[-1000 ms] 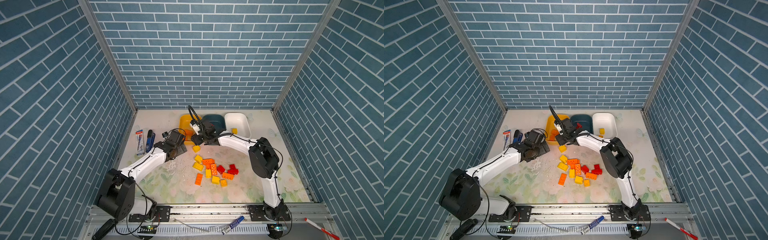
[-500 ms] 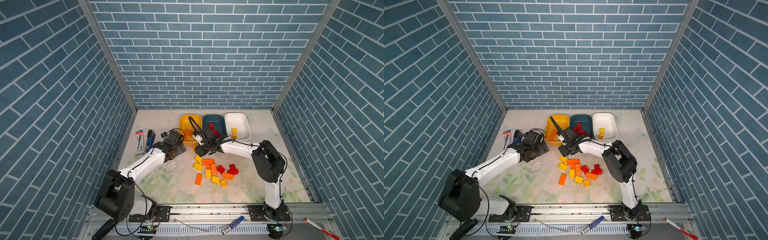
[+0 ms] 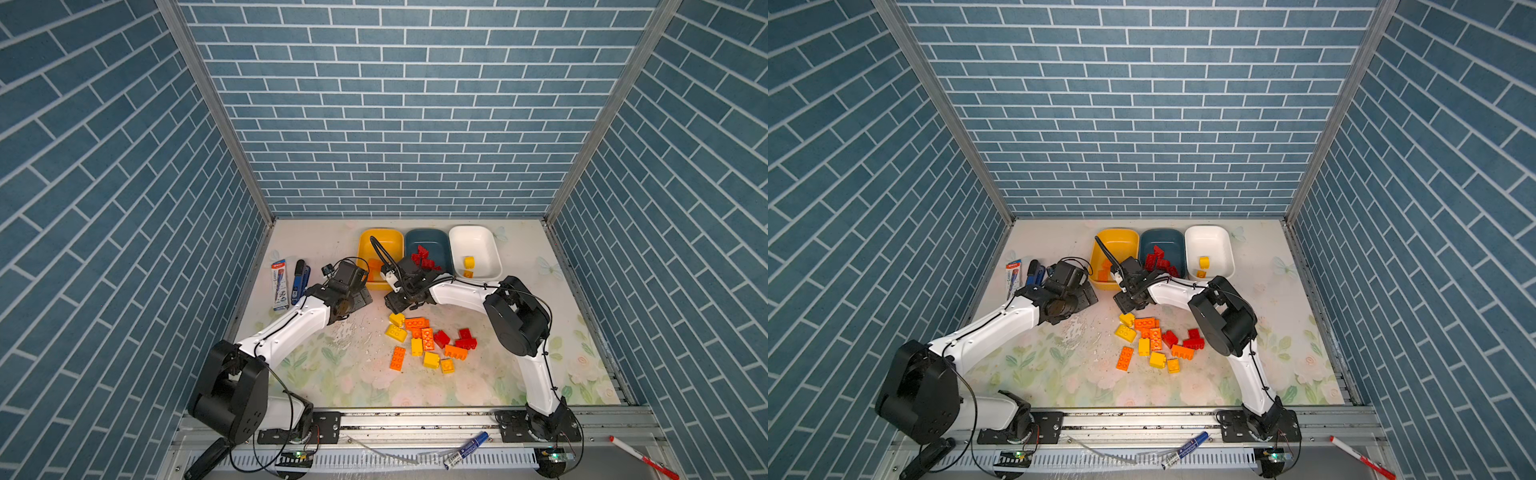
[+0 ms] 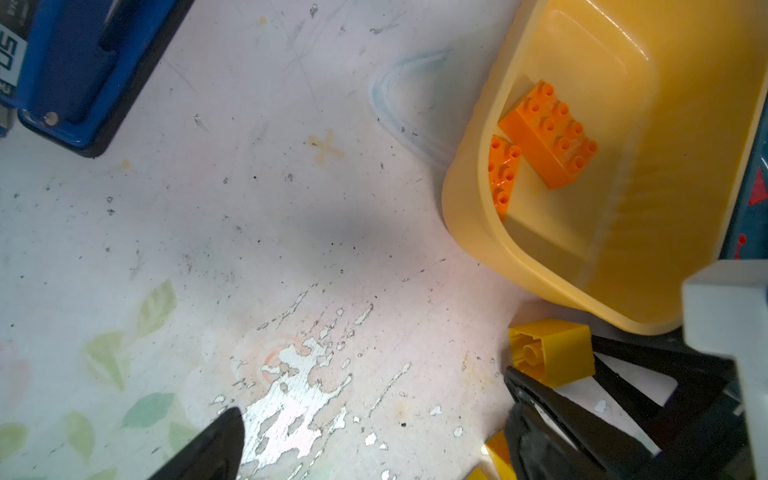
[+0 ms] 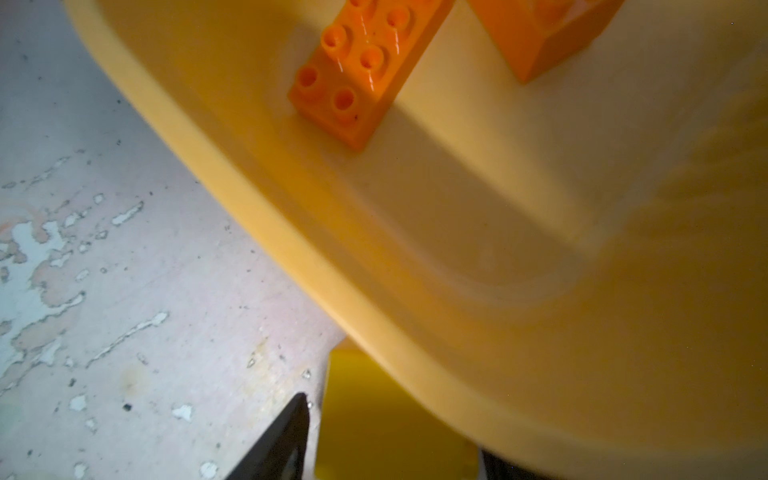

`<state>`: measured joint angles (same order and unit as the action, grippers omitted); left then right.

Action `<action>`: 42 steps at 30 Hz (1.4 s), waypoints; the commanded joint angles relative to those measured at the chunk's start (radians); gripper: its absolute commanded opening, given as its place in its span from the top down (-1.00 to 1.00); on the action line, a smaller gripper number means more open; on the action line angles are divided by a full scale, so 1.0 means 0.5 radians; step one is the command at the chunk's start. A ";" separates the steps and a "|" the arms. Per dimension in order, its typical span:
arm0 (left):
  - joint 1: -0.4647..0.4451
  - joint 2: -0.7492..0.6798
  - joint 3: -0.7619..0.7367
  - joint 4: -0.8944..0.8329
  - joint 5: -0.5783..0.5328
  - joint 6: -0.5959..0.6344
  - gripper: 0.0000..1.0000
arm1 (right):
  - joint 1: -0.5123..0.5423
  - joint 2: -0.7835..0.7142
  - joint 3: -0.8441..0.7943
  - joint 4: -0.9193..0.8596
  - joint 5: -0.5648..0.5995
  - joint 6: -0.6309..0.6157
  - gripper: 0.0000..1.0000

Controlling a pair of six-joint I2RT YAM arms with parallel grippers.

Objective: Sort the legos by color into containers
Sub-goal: 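Grasp a yellow brick beside the yellow tub with the right gripper, then carry the yellow brick into the white tub while the left gripper lowers to the pile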

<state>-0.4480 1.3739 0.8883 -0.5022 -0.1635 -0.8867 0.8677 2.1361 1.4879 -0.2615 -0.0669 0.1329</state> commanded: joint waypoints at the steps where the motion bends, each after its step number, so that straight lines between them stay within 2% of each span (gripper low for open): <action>1: 0.013 0.004 -0.034 0.001 0.006 -0.008 -0.99 | 0.013 0.042 0.073 0.014 0.031 0.052 -0.23; 11: 0.010 -0.007 -0.037 0.010 0.008 -0.002 -0.99 | 0.015 -0.095 -0.057 0.113 0.051 0.014 0.14; 14: -0.019 -0.011 -0.012 -0.003 -0.028 0.034 -0.99 | 0.014 -0.227 -0.146 0.153 -0.021 -0.061 0.18; 20: -0.212 0.067 0.188 -0.151 -0.254 0.159 -0.99 | -0.002 -0.589 -0.371 0.174 -0.171 -0.271 0.19; 23: -0.296 0.117 0.241 -0.109 -0.278 0.229 -0.99 | -0.079 -0.772 -0.491 0.216 -0.181 -0.248 0.19; 26: -0.355 0.153 0.275 -0.053 -0.273 0.313 -0.99 | -0.223 -0.918 -0.584 0.280 -0.185 -0.114 0.19; 30: -0.422 0.187 0.334 0.015 -0.195 0.528 -0.99 | -0.484 -1.062 -0.703 0.379 -0.148 0.147 0.19; 35: -0.556 0.251 0.466 0.018 -0.117 0.871 -0.99 | -0.807 -1.074 -0.728 0.305 -0.053 0.357 0.16; 42: -0.757 0.449 0.691 -0.156 0.114 1.487 -0.99 | -1.075 -0.900 -0.586 0.104 0.096 0.367 0.13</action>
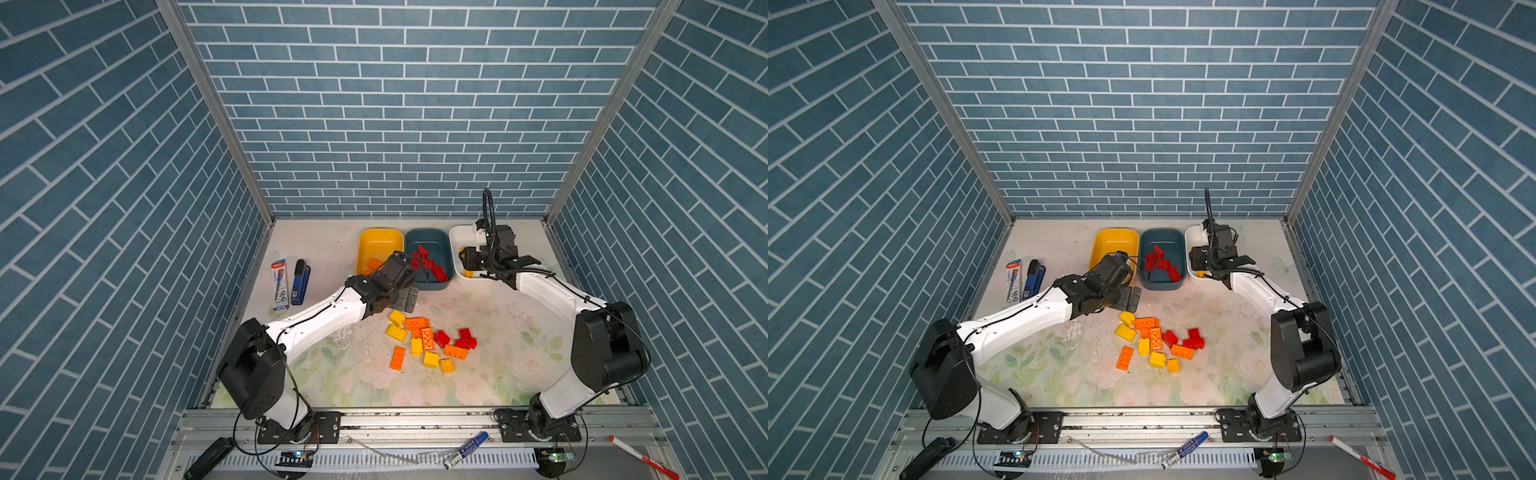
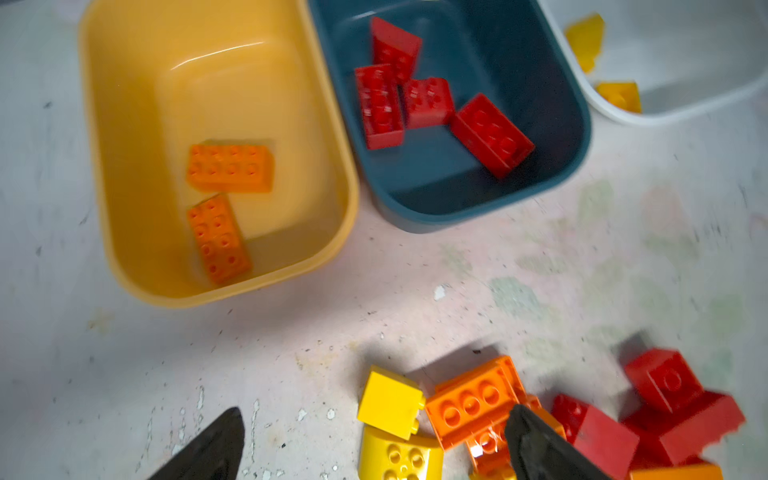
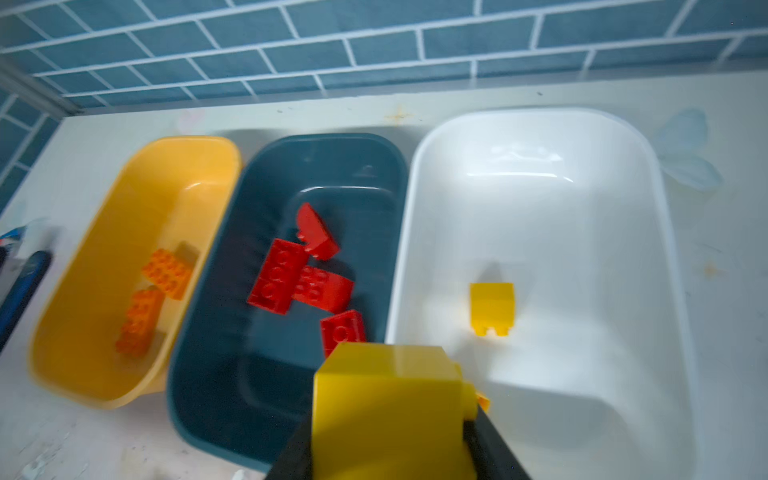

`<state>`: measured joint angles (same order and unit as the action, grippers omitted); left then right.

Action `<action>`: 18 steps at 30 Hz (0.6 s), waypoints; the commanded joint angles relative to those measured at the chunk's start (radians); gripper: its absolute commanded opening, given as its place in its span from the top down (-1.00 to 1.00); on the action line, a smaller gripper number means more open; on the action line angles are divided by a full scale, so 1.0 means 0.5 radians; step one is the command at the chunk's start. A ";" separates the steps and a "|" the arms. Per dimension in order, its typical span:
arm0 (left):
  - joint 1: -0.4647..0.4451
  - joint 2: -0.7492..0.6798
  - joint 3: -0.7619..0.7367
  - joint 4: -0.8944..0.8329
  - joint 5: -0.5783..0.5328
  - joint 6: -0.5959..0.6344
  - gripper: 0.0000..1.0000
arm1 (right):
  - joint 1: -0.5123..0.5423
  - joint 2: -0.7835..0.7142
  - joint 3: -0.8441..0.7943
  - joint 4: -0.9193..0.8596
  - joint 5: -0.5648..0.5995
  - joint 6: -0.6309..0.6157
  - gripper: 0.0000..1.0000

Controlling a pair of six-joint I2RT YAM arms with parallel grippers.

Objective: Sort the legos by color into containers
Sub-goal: 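Carry the yellow brick into the white tub while the left gripper lowers to the pile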

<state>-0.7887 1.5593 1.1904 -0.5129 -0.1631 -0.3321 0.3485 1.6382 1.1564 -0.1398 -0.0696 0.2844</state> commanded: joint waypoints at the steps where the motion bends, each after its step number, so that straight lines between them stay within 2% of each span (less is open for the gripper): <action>1: -0.095 0.122 0.127 -0.195 0.143 0.457 -0.99 | -0.059 0.138 0.114 -0.170 0.127 0.058 0.12; 5: -0.134 0.293 0.274 -0.417 0.201 0.677 -0.96 | -0.121 0.309 0.307 -0.282 0.151 0.033 0.13; 11: -0.148 0.485 0.432 -0.632 0.250 0.878 -0.85 | -0.145 0.454 0.511 -0.340 0.198 0.030 0.06; 14: -0.149 0.559 0.493 -0.701 0.282 0.935 -0.79 | -0.150 0.491 0.573 -0.365 0.208 0.044 -0.04; 18: -0.150 0.650 0.538 -0.738 0.279 0.974 -0.72 | -0.151 0.470 0.591 -0.363 0.204 0.077 -0.30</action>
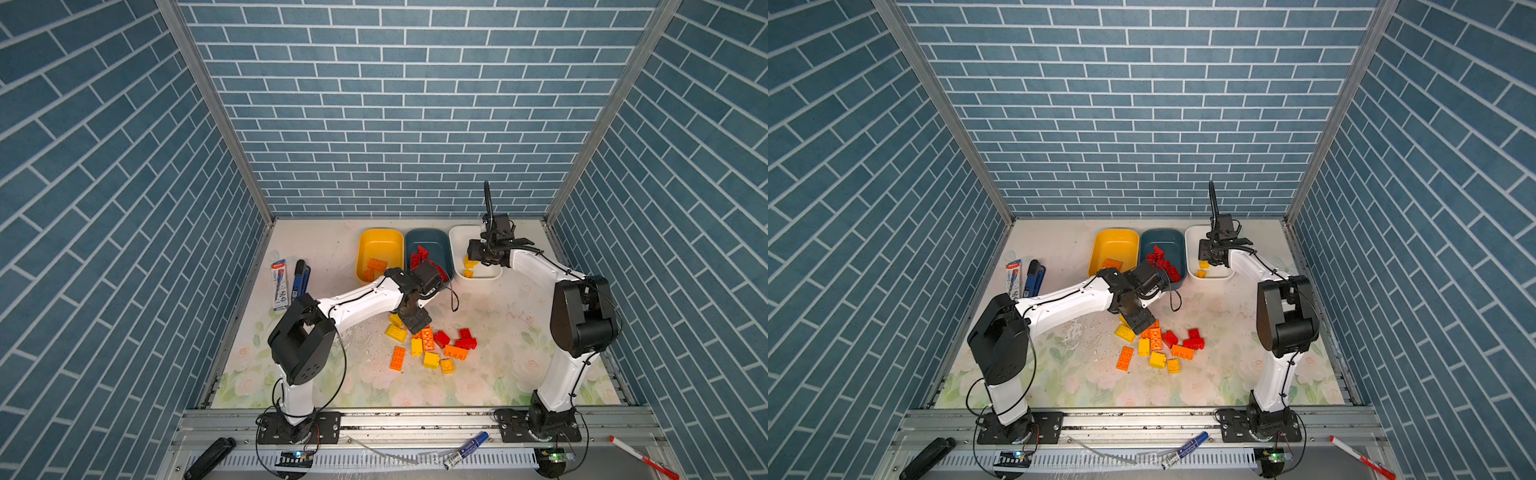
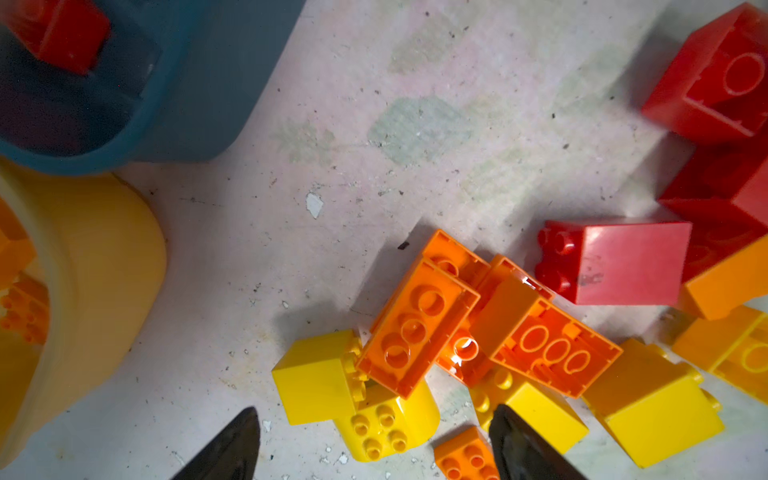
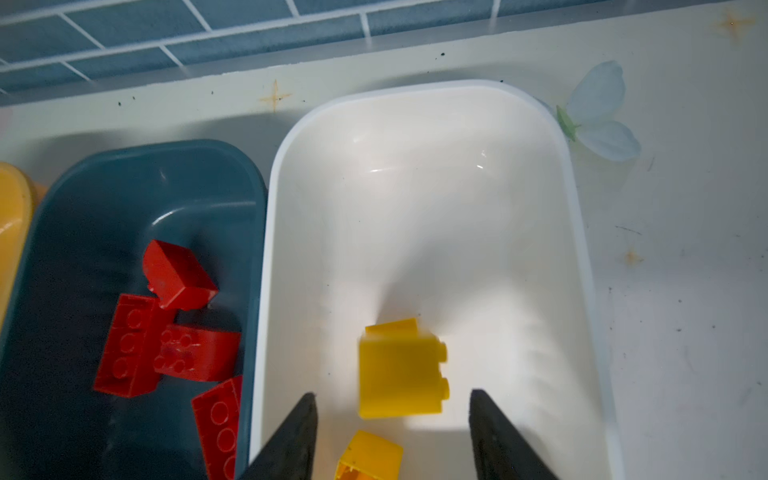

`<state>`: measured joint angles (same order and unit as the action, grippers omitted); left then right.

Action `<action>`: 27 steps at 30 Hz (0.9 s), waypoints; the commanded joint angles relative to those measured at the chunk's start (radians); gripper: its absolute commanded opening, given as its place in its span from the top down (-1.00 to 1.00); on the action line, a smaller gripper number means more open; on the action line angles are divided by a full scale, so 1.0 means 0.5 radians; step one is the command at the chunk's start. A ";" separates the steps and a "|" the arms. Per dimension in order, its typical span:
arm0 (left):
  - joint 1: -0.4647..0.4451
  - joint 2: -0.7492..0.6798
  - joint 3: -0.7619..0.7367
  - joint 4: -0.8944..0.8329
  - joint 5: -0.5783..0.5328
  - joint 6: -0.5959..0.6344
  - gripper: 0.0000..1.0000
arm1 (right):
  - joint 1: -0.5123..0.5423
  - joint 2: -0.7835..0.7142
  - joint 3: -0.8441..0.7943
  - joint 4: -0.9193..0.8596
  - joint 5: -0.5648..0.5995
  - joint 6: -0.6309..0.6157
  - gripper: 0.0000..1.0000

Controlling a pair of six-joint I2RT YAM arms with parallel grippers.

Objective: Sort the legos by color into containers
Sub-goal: 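Carry the yellow brick into the white tub while the left gripper lowers to the pile, then grasp an orange brick from the pile with the left gripper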

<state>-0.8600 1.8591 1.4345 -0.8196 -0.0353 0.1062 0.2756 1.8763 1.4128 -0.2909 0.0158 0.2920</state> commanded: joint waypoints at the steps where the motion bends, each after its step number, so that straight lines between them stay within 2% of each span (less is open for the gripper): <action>1: -0.010 0.068 0.061 -0.125 0.019 0.106 -0.69 | -0.005 -0.025 0.070 -0.051 0.032 0.066 -0.34; 5: -0.010 0.125 0.103 -0.116 0.022 0.151 -0.63 | -0.005 -0.115 -0.017 -0.017 0.035 0.079 -0.47; 6: -0.010 0.139 0.112 -0.113 0.039 0.165 -0.63 | -0.005 -0.135 -0.041 -0.012 0.038 0.082 -0.89; 7: -0.010 0.157 0.121 -0.116 0.061 0.183 -0.61 | -0.005 -0.160 -0.071 -0.004 0.043 0.082 -0.98; 13: -0.011 0.282 0.202 -0.129 0.091 0.253 -0.30 | -0.005 -0.274 -0.220 0.006 0.039 0.094 -0.98; 20: -0.013 0.417 0.302 -0.149 0.116 0.295 -0.16 | -0.005 -0.352 -0.317 0.002 0.049 0.091 -0.98; 27: -0.010 0.449 0.295 -0.141 0.108 0.297 0.15 | -0.005 -0.362 -0.333 -0.006 0.050 0.089 -0.98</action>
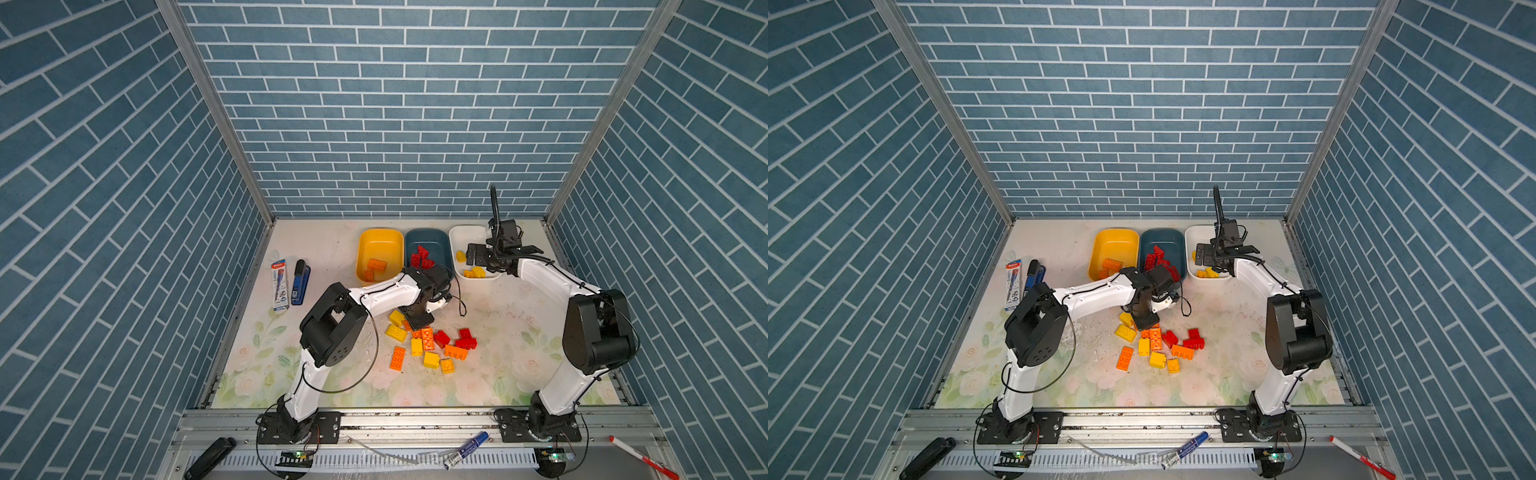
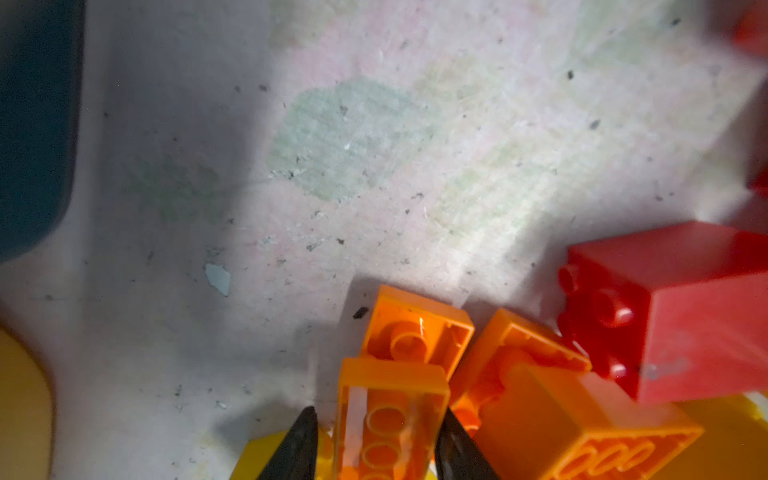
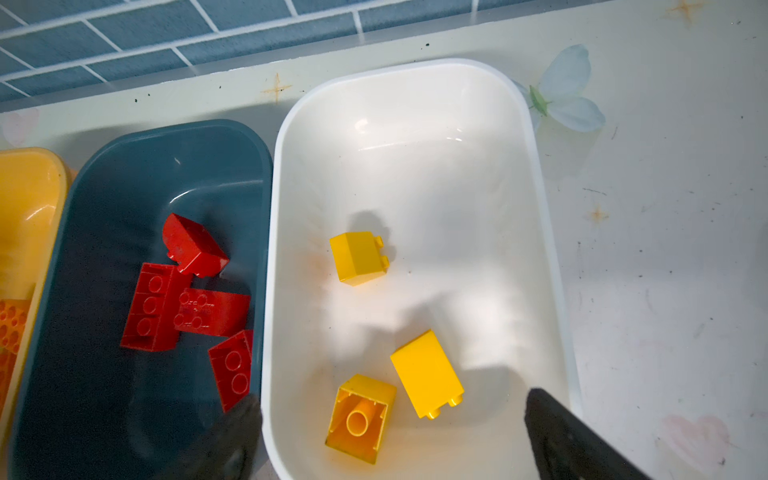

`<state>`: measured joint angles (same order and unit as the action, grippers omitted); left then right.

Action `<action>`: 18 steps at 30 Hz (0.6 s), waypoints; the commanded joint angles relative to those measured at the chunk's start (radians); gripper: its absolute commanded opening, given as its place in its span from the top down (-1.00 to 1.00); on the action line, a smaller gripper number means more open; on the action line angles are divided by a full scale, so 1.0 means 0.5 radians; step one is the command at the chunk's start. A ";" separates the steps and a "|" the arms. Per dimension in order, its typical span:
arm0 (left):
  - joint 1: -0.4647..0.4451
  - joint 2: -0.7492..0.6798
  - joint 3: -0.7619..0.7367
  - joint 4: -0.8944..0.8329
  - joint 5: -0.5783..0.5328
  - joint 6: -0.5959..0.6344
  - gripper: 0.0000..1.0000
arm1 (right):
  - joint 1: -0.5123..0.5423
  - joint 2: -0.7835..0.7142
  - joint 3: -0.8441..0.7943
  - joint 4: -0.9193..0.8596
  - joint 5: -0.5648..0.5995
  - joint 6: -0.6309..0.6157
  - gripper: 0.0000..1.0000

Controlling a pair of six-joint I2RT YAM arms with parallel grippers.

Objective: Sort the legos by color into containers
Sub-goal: 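Grasp an orange brick from the pile with the left gripper, then drop the orange brick into the yellow tub while the right gripper lowers to the pile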

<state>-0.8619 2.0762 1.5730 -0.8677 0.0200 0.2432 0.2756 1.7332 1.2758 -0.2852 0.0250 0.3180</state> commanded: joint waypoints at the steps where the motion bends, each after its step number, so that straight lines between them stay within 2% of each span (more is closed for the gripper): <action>1: -0.007 0.005 0.009 -0.037 -0.002 0.020 0.21 | -0.005 -0.076 -0.063 -0.019 0.026 0.038 -0.98; 5: 0.002 -0.060 -0.022 0.001 0.034 -0.005 0.37 | -0.005 -0.093 -0.078 -0.027 0.004 0.044 -0.98; 14: 0.101 -0.281 -0.111 0.140 0.137 -0.103 0.51 | -0.006 -0.224 -0.183 -0.039 -0.058 0.039 -0.98; 18: 0.171 -0.382 -0.188 0.283 0.105 -0.200 0.53 | -0.002 -0.301 -0.259 -0.029 -0.138 0.039 -0.98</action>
<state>-0.8021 1.9240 1.5089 -0.7822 0.0715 0.1890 0.2756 1.6272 1.1896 -0.2886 -0.0059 0.3180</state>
